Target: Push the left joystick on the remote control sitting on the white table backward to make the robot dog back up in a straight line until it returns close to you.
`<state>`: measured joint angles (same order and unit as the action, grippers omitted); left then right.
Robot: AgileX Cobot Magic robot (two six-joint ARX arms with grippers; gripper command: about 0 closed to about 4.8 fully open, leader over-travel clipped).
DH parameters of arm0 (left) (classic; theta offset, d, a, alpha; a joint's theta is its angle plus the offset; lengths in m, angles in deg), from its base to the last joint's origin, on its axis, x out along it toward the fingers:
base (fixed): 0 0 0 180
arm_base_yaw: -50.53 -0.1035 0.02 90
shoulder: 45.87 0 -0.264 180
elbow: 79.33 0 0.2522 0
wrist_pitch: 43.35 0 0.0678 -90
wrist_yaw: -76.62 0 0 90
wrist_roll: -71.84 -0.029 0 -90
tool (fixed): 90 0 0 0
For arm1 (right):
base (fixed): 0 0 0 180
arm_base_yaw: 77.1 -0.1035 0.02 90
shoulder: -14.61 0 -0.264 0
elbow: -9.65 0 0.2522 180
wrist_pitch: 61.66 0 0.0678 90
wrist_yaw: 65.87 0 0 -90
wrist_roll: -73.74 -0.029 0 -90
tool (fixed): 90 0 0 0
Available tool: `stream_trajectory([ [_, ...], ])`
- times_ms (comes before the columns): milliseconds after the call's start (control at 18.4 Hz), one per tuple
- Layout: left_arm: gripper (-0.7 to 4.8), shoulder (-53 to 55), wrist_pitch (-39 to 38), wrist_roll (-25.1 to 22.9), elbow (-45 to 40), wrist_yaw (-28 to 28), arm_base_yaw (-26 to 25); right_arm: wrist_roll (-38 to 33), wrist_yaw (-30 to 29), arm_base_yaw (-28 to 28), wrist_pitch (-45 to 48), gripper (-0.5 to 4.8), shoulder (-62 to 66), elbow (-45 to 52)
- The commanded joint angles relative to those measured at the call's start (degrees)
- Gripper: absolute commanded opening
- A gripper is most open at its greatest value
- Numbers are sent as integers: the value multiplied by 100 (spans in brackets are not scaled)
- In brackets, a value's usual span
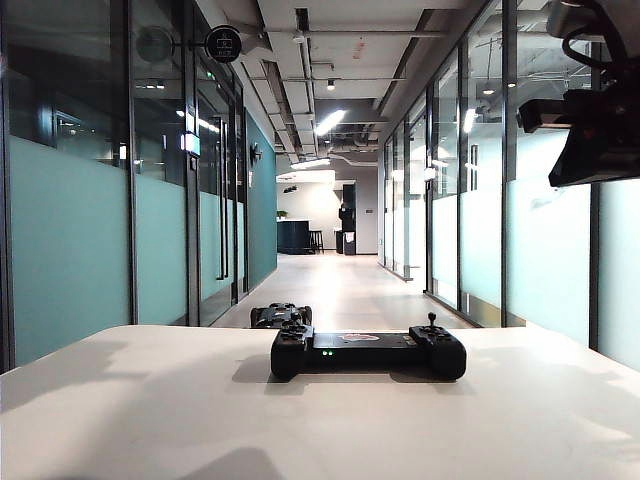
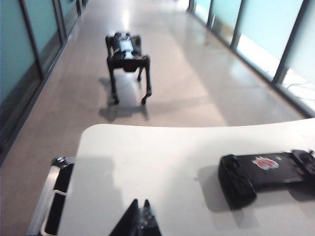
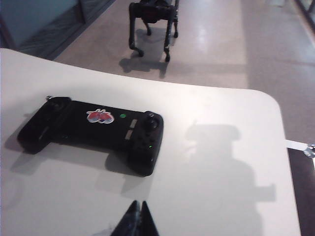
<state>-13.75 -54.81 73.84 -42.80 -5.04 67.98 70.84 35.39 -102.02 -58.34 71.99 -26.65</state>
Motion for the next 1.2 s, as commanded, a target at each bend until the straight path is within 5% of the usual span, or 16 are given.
stream_trajectory([
  [54, -6, -553, 398, -282, -664, -243, -7, 39, -109, -7, 70, -6, -74, -7],
  [326, -6, -1211, 232, -269, -1300, -470, -7, 190, -114, -7, -146, -6, -315, 44],
  [1195, -5, -1222, -74, -240, -1309, -457, -7, 295, -144, -7, -1001, -6, -1655, 557],
])
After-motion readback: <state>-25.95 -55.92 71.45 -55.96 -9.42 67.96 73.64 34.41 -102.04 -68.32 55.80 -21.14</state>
